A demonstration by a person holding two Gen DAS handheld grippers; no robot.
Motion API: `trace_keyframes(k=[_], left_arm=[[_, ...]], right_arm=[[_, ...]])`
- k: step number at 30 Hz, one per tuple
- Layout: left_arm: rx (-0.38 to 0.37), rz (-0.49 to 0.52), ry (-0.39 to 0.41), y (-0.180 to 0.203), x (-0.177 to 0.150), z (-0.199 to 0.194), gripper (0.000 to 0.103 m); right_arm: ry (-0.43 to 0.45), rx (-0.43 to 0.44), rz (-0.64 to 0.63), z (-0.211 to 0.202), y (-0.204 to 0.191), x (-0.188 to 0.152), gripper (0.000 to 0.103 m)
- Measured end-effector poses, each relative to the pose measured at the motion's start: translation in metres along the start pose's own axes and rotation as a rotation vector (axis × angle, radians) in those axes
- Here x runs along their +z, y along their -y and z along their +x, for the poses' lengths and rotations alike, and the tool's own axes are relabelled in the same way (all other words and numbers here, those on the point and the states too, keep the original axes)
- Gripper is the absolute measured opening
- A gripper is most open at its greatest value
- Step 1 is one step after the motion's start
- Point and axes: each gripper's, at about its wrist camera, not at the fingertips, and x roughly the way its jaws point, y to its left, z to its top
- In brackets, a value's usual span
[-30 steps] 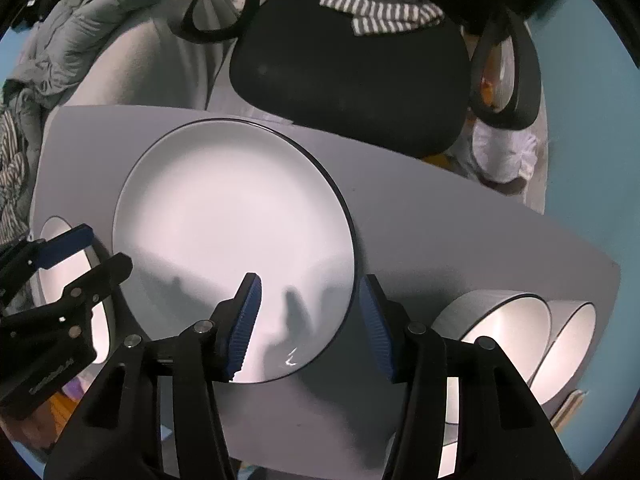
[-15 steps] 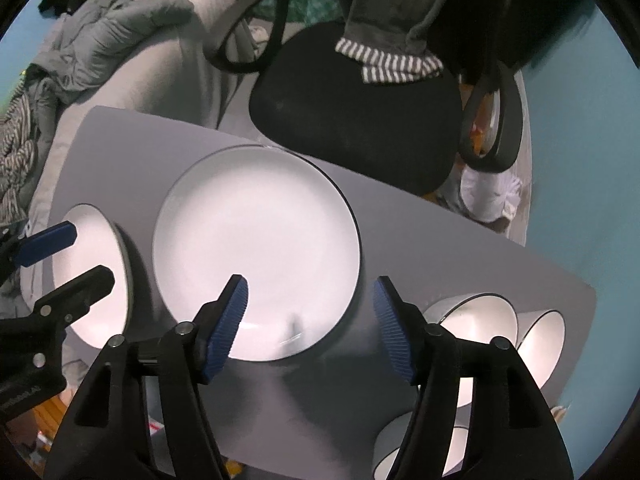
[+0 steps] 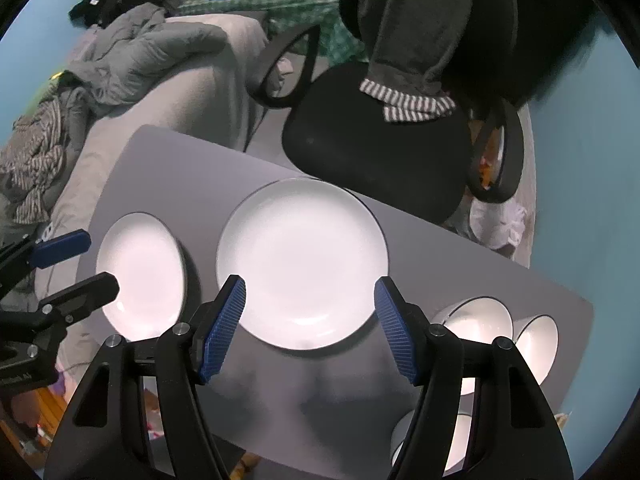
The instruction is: Organize plates and bowls
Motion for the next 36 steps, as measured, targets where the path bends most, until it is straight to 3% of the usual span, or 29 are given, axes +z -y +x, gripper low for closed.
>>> trace_keyframes(k=[14, 18, 28, 36], left_arm=[[0.022, -0.042, 0.092, -0.036, -0.028, -0.057, 0.066], [0.028, -0.063, 0.107, -0.045, -0.036, -0.07, 0.072], [0.036, -0.133, 0.069, -0.078, -0.061, -0.084, 0.073], [0.124, -0.205, 0.053, -0.108, -0.076, -0.08, 0.073]], right_arm=[[0.051, 0.023, -0.071, -0.03, -0.04, -0.007, 0.067], [0.06, 0.026, -0.085, -0.036, -0.051, -0.009, 0.067], [0.078, 0.065, -0.127, -0.042, -0.088, -0.006, 0.069], [0.059, 0.076, -0.211, -0.021, -0.115, 0.005, 0.069]])
